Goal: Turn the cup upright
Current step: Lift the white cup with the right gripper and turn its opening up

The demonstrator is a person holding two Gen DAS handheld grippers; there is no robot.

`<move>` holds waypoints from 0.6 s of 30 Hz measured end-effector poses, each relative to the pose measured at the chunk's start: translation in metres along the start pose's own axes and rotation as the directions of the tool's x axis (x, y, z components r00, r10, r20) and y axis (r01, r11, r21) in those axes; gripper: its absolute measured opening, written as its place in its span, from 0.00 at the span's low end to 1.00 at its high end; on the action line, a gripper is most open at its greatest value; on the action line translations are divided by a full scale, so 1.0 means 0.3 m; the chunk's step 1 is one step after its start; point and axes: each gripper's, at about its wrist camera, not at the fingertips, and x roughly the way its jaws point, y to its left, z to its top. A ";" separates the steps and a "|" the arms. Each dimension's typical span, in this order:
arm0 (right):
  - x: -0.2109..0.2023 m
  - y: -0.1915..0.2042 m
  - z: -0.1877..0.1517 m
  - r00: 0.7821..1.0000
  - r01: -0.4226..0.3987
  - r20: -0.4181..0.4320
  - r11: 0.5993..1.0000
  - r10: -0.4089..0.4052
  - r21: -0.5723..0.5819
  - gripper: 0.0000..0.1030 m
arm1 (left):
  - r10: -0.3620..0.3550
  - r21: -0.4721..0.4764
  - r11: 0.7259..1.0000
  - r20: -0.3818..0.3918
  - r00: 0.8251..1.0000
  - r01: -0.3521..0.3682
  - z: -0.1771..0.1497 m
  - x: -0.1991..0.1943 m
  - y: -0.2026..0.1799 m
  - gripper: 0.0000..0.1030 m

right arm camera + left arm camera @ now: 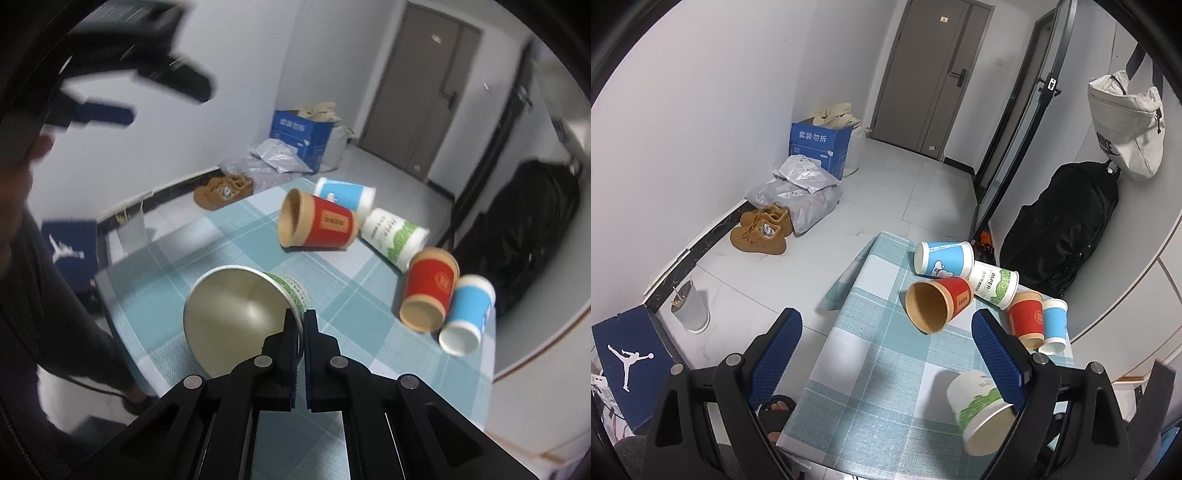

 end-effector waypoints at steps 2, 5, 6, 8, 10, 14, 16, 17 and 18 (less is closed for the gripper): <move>-0.013 -0.045 0.004 0.999 -0.030 -0.011 0.997 0.031 0.066 0.02 | -0.008 -0.001 1.000 -0.002 1.000 0.008 -0.002 0.001 -0.004 0.88; -0.039 -0.114 0.011 0.996 -0.082 -0.032 0.982 0.088 0.168 0.02 | -0.022 -0.007 1.000 -0.012 1.000 0.022 0.001 0.007 -0.009 0.88; -0.053 -0.143 0.017 0.994 -0.097 -0.038 0.975 0.107 0.200 0.02 | -0.028 -0.011 1.000 -0.014 1.000 0.028 0.003 0.008 -0.012 0.88; -0.072 -0.185 0.029 0.988 -0.126 -0.057 0.961 0.144 0.245 0.02 | -0.038 -0.017 0.999 -0.011 0.999 0.038 0.009 0.009 -0.019 0.88; -0.095 -0.226 0.039 0.982 -0.150 -0.071 0.951 0.176 0.272 0.02 | -0.048 -0.020 0.999 -0.010 0.999 0.048 0.011 0.009 -0.026 0.88; -0.133 -0.296 0.065 0.962 -0.200 -0.121 0.930 0.247 0.307 0.02 | -0.065 -0.018 0.998 -0.005 0.998 0.065 0.013 0.002 -0.047 0.88; -0.137 -0.314 0.078 0.947 -0.220 -0.159 0.923 0.280 0.315 0.02 | -0.072 -0.013 0.997 -0.002 0.997 0.072 0.013 -0.001 -0.055 0.88; -0.138 -0.322 0.083 0.937 -0.230 -0.181 0.918 0.298 0.323 0.02 | -0.072 -0.010 0.997 -0.002 0.997 0.072 0.011 -0.001 -0.059 0.88; -0.141 -0.329 0.090 0.930 -0.236 -0.198 0.917 0.309 0.322 0.02 | -0.073 -0.006 0.997 -0.005 0.997 0.073 0.010 0.000 -0.062 0.88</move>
